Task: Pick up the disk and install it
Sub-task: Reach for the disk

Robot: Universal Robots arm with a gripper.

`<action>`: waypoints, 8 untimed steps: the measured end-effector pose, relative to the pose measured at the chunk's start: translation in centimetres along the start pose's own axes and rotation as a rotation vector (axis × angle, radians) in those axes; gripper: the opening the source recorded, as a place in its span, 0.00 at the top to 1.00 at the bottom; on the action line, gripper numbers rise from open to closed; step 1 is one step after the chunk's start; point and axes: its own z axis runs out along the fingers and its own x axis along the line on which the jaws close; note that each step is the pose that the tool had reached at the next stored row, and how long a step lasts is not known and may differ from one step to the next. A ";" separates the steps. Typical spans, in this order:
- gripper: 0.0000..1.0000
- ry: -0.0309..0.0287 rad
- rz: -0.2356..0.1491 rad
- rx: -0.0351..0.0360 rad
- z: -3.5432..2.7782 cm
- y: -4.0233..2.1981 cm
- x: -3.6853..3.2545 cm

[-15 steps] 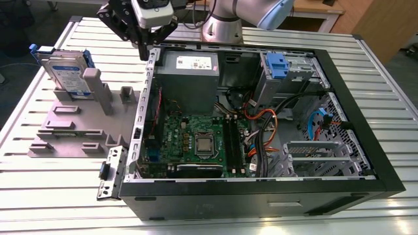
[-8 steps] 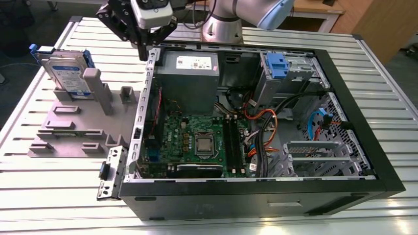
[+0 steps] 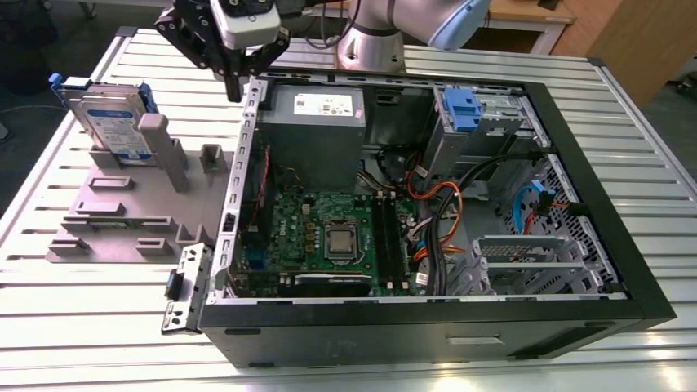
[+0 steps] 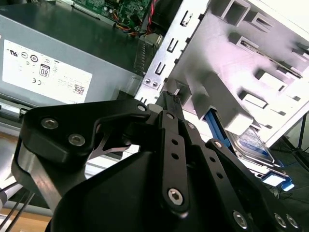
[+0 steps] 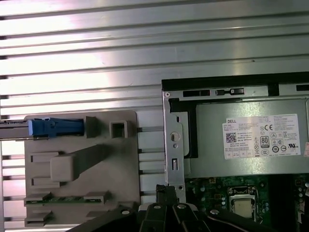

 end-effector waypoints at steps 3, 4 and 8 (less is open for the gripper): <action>0.89 0.0000 0.000 0.0001 0.08 -0.05 0.72; 0.89 0.0000 0.000 0.0000 0.11 -0.07 1.06; 0.89 0.0000 0.000 0.0000 0.20 -0.06 2.26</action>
